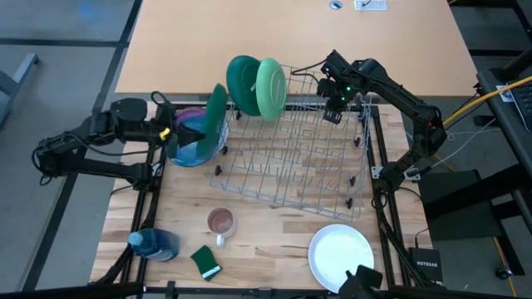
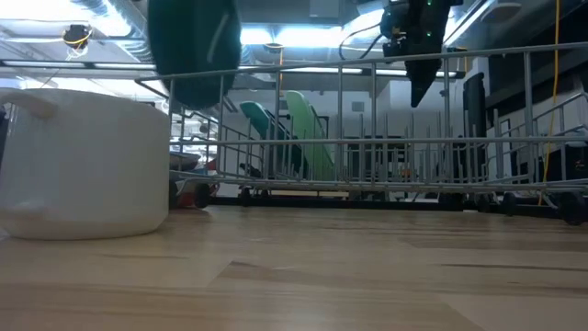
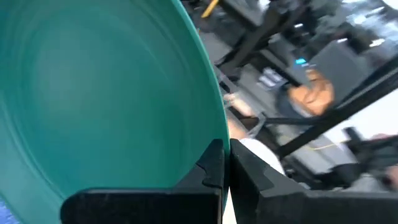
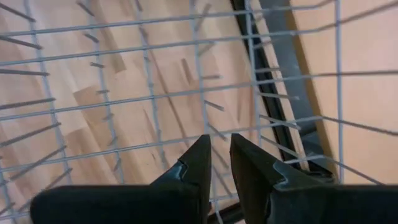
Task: Sort dishes
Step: Put the green plate into the dishwasher rack
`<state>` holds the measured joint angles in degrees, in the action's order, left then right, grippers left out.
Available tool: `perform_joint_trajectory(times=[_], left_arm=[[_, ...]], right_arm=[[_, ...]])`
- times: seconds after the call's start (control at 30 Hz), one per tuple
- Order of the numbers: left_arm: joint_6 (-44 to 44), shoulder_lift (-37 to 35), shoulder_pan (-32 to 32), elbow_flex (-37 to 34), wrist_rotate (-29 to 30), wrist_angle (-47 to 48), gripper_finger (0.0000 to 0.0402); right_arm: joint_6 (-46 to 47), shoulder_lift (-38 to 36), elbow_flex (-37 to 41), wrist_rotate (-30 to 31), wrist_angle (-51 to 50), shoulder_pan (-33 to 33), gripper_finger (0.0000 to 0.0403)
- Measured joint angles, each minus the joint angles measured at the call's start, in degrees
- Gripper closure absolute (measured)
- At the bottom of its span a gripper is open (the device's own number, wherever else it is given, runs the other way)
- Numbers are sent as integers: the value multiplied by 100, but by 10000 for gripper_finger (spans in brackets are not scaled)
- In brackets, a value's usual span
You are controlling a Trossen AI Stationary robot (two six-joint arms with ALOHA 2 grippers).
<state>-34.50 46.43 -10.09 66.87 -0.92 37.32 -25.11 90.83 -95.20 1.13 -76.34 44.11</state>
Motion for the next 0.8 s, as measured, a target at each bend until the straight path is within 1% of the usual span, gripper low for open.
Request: perform_joint_trajectory(times=[0.13, 0.27, 0.47, 0.63, 0.7, 0.8], left_arm=[[-168, 398, 89, 0, -119, -739, 401], [-245, 1012, 283, 0, -139, -1686, 401], [-137, 2034, 437, 0, -220, -3252, 401], [-70, 2772, 123, 0, -557, -4903, 401], [-164, 3079, -70, 0, -782, -5509, 401], [-430, 3507, -390, 0, -1154, -6174, 401]], right_arm=[[-84, -2, 0, -1, 4, 386, 338], [-86, -2, 0, -52, 136, 847, 338], [-80, -2, 0, -404, 425, 1475, 338], [0, -2, 0, -845, 472, 1792, 338], [60, -2, 0, -925, 472, 1838, 338], [69, -2, 0, -948, 470, 1833, 338]])
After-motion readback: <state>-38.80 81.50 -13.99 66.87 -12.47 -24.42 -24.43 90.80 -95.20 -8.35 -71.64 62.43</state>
